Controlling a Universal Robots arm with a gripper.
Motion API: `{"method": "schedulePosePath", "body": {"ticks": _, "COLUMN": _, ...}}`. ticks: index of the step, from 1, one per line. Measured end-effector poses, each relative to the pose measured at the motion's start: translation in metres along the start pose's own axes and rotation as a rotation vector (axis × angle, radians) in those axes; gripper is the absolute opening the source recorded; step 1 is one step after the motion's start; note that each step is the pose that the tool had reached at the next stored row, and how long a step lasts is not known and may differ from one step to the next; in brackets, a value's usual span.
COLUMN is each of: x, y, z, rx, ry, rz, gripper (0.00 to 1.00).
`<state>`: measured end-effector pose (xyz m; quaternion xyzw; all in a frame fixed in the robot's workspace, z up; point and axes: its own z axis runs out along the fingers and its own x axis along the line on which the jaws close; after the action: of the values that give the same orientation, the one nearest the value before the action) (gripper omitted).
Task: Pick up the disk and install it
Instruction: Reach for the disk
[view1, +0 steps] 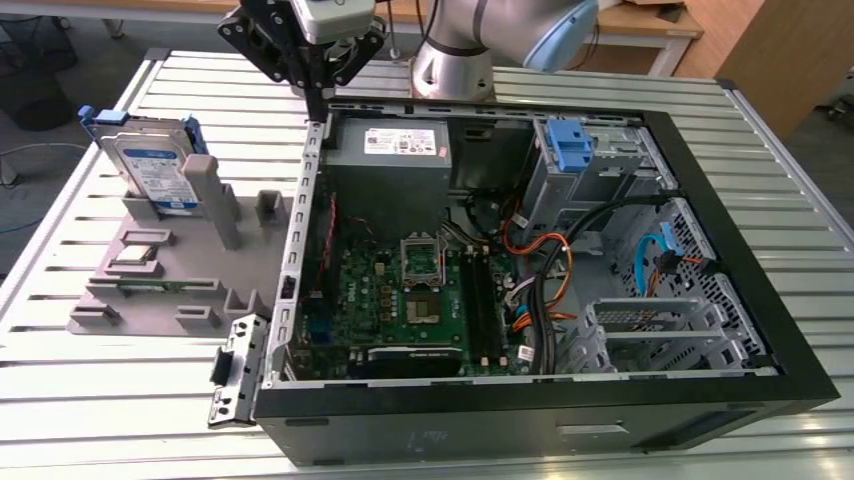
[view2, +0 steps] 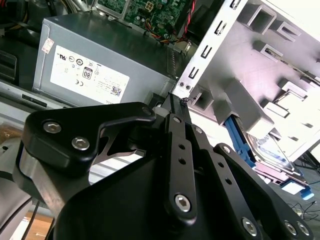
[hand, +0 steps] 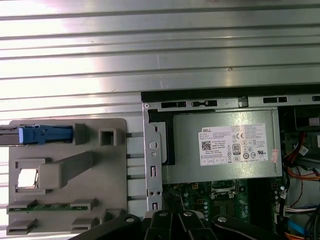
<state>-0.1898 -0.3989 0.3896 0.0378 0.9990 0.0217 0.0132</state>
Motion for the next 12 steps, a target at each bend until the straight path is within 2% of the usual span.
{"method": "schedulePosePath", "body": {"ticks": 6, "x": 0.0007, "y": -0.0001, "z": 0.0000, "rx": 0.0000, "ry": -0.0001, "rz": 0.000, "gripper": 0.11}}
{"method": "schedulePosePath", "body": {"ticks": 12, "x": 0.0062, "y": -0.0005, "z": -0.0001, "rx": 0.0000, "ry": 0.0000, "rz": 0.000, "gripper": 0.11}}
